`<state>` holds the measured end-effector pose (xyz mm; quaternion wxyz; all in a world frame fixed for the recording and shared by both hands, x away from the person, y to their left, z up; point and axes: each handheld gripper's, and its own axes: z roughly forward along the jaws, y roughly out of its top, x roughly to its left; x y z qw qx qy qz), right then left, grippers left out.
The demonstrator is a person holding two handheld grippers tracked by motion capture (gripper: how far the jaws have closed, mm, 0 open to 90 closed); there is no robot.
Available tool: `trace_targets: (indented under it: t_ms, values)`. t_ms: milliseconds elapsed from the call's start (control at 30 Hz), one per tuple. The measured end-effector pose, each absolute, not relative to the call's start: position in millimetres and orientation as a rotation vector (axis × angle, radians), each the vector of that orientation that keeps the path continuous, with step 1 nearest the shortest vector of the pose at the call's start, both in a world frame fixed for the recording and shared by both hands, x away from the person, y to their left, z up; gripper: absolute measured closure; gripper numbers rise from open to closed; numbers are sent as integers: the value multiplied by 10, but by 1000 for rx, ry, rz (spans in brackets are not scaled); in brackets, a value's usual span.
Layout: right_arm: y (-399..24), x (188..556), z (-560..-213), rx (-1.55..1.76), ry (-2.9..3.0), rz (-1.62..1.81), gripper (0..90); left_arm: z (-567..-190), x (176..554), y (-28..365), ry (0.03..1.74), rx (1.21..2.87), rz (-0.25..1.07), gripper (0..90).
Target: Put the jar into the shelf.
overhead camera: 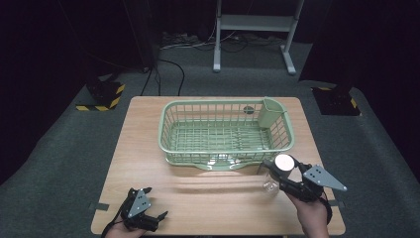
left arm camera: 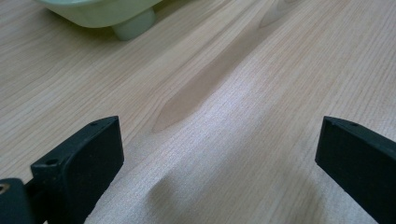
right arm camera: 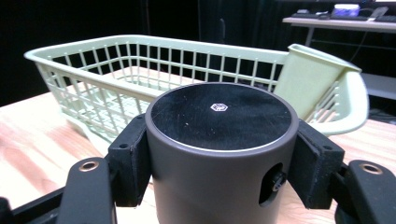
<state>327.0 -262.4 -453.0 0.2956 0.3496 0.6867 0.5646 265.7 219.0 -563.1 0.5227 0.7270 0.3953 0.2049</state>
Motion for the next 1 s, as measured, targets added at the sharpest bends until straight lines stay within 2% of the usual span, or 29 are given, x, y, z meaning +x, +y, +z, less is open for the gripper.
trace_targets:
  t_ms: [1000]
  values:
    - [-2205, 3049, -4114, 821, 1845, 1657, 328, -5629, 2656, 2194, 944, 1735, 480, 15]
